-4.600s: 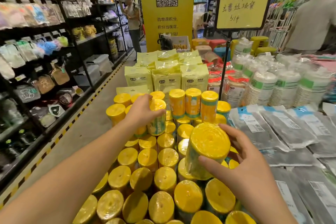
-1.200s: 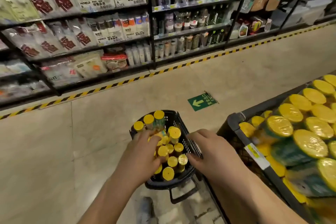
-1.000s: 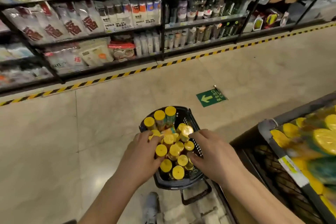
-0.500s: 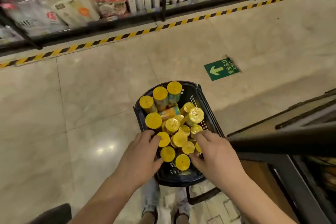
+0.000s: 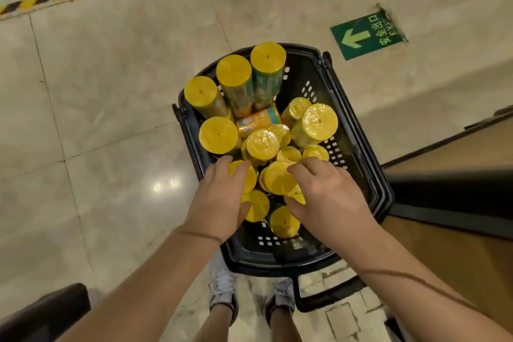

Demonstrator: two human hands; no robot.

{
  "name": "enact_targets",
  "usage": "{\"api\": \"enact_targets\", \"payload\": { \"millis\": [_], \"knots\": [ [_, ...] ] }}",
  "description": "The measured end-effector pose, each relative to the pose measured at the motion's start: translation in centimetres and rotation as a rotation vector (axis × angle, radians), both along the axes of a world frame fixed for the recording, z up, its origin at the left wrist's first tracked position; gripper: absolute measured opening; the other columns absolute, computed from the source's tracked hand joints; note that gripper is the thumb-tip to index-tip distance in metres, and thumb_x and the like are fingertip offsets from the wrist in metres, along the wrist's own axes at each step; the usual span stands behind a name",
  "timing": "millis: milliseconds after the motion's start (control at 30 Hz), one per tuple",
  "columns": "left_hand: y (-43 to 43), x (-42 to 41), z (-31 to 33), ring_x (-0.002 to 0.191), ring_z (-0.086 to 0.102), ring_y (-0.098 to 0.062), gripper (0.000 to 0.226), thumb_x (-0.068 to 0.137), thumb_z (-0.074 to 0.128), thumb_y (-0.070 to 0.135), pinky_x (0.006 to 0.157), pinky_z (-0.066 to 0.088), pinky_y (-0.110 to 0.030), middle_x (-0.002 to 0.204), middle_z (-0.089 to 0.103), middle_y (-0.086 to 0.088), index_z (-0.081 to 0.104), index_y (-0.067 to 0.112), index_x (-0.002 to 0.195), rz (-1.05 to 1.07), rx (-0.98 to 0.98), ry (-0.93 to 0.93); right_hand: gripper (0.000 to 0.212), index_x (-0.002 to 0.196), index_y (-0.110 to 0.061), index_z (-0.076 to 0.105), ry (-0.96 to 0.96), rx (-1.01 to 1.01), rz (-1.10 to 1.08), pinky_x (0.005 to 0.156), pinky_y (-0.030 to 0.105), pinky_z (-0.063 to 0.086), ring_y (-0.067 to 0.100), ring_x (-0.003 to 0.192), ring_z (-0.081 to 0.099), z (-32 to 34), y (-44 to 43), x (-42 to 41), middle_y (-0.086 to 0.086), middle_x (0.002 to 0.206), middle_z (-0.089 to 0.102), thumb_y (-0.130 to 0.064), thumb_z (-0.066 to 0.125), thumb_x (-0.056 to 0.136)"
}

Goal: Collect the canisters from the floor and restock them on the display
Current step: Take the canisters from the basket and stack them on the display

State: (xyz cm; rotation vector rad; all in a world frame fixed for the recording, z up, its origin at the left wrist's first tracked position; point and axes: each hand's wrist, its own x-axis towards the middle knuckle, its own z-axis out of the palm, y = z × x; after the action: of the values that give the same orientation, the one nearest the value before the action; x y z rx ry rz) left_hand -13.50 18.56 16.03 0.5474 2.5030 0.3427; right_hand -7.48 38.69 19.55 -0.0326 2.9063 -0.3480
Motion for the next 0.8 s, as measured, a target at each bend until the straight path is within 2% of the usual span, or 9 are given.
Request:
{"api": "enact_targets", "payload": {
  "millis": [167, 267, 400, 467, 567, 667, 733, 800],
  "knots": [
    [0.3, -0.1, -2.4, 0.137, 0.035, -0.032, 0.088, 0.084, 0.077, 0.030, 0.098, 0.049, -0.045, 0.154, 0.027, -0.007, 0.026, 0.030, 0.156, 0.040, 0.038, 0.023, 0.045, 0.110, -0.013, 0.069, -0.031, 0.012, -0.047, 0.077, 0.043, 0.052, 0.031, 0.095, 0.064, -2.3, -0.3, 0.0, 0.007, 0.108, 0.065, -0.033, 0.084, 0.072],
    [0.0, -0.6, -2.8, 0.130, 0.043, -0.031, 0.082, 0.082, 0.080, 0.026, 0.090, 0.054, -0.047, 0.145, 0.036, -0.006, 0.036, 0.028, 0.151, 0.049, 0.109, 0.022, 0.046, 0.110, -0.013, 0.069, -0.035, 0.020, -0.067, 0.077, 0.043, 0.052, 0.031, 0.095, 0.063, -2.7, -0.5, 0.1, 0.007, 0.108, 0.065, -0.034, 0.084, 0.072],
    [-0.7, -1.2, -1.8, 0.128, 0.046, -0.030, 0.080, 0.079, 0.082, 0.021, 0.092, 0.054, -0.049, 0.143, 0.040, -0.004, 0.042, 0.027, 0.148, 0.071, 0.176, 0.029, 0.053, 0.115, -0.014, 0.066, -0.052, 0.033, -0.106, 0.078, 0.042, 0.051, 0.029, 0.096, 0.063, -2.6, -0.7, 0.0, 0.006, 0.110, 0.064, -0.039, 0.085, 0.072],
    [-1.1, -1.3, -0.6, 0.125, 0.048, -0.028, 0.079, 0.078, 0.083, 0.022, 0.089, 0.054, -0.046, 0.139, 0.042, -0.002, 0.044, 0.029, 0.147, 0.088, 0.219, 0.055, 0.063, 0.125, -0.015, 0.060, -0.081, 0.024, -0.119, 0.084, 0.042, 0.050, 0.028, 0.102, 0.062, -2.4, -0.8, -0.4, 0.005, 0.117, 0.061, -0.046, 0.082, 0.075],
    [-1.9, -1.3, 1.2, 0.120, 0.052, -0.026, 0.076, 0.077, 0.083, 0.024, 0.087, 0.055, -0.043, 0.132, 0.046, 0.002, 0.048, 0.030, 0.144, 0.117, 0.291, 0.103, 0.083, 0.145, -0.017, 0.038, -0.170, -0.003, -0.136, 0.097, 0.040, 0.045, 0.025, 0.120, 0.053, -2.7, -0.8, -1.1, 0.003, 0.135, 0.049, -0.058, 0.073, 0.082],
    [-2.5, -1.0, 2.7, 0.118, 0.055, -0.025, 0.072, 0.075, 0.083, 0.023, 0.088, 0.052, -0.037, 0.126, 0.048, 0.006, 0.053, 0.031, 0.141, 0.145, 0.371, 0.161, 0.099, 0.154, -0.016, 0.022, -0.237, -0.012, -0.154, 0.103, 0.039, 0.043, 0.025, 0.128, 0.048, -4.0, -1.2, -1.7, 0.003, 0.142, 0.043, -0.062, 0.071, 0.081],
    [-2.8, -0.7, 3.7, 0.116, 0.055, -0.022, 0.069, 0.074, 0.079, 0.026, 0.089, 0.048, -0.032, 0.124, 0.049, 0.007, 0.056, 0.030, 0.139, 0.163, 0.422, 0.191, 0.098, 0.153, -0.016, 0.023, -0.265, -0.031, -0.167, 0.103, 0.040, 0.042, 0.025, 0.129, 0.047, -5.0, -1.5, -2.0, 0.003, 0.142, 0.044, -0.059, 0.073, 0.080],
    [-2.9, -0.6, 4.8, 0.115, 0.055, -0.021, 0.068, 0.074, 0.075, 0.031, 0.091, 0.048, -0.031, 0.124, 0.050, 0.006, 0.056, 0.028, 0.139, 0.157, 0.448, 0.201, 0.084, 0.143, -0.018, 0.033, -0.278, -0.059, -0.177, 0.098, 0.039, 0.043, 0.024, 0.123, 0.051, -5.6, -1.7, -2.2, 0.001, 0.135, 0.049, -0.055, 0.074, 0.081]
  ]
}}
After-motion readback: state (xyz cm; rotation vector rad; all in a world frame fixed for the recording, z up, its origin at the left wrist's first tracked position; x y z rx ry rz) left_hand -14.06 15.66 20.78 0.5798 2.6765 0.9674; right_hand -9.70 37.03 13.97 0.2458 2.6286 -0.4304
